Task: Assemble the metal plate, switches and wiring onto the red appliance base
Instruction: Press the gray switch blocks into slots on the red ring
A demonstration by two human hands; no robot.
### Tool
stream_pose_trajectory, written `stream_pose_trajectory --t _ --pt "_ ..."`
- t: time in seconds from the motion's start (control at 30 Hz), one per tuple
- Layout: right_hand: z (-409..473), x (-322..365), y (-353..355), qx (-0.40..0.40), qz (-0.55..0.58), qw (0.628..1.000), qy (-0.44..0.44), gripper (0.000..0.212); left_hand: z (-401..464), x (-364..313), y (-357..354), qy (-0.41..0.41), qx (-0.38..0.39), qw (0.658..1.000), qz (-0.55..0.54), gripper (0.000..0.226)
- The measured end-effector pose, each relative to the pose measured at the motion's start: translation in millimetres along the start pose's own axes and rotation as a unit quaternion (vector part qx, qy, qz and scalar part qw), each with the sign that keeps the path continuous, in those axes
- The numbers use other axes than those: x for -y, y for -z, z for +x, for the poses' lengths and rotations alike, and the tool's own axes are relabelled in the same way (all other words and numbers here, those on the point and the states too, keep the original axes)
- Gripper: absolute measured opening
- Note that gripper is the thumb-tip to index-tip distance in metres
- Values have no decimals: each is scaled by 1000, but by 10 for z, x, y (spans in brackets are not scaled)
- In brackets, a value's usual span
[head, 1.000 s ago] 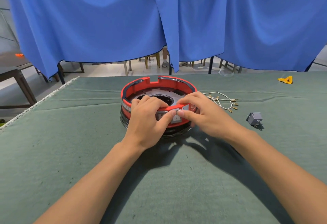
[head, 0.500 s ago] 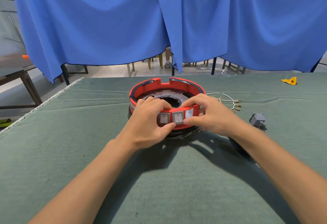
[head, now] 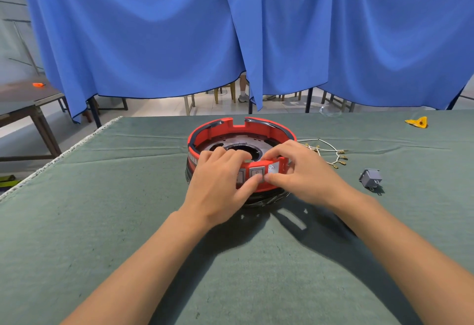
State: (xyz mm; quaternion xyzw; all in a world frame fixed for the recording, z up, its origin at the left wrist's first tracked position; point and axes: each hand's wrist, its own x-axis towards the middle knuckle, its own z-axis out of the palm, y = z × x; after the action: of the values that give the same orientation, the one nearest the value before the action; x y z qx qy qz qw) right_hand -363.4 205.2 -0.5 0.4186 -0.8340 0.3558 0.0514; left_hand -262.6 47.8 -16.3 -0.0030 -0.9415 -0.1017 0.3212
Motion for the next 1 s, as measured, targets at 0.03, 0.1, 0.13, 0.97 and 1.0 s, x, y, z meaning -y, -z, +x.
stream_pose_trajectory --t 0.03,0.1,0.13,0.97,1.0 --pt "-5 -5 1 -3 1 1000 -3 26 -7 -40 -17 7 -7 1000 14 43" --pt "-3 -26 12 -25 -3 1000 -19 31 -13 -108 -42 12 -19 999 27 38" --pt "1 -34 21 -47 -10 998 -34 32 -13 -133 -52 14 -23 999 31 36" --pt "-211 -553 399 -115 -225 896 -366 36 10 -214 -132 1 -45 998 45 38" --pt "-214 -573 407 -117 -223 896 -366 35 10 -218 -129 -2 -44 998 44 39"
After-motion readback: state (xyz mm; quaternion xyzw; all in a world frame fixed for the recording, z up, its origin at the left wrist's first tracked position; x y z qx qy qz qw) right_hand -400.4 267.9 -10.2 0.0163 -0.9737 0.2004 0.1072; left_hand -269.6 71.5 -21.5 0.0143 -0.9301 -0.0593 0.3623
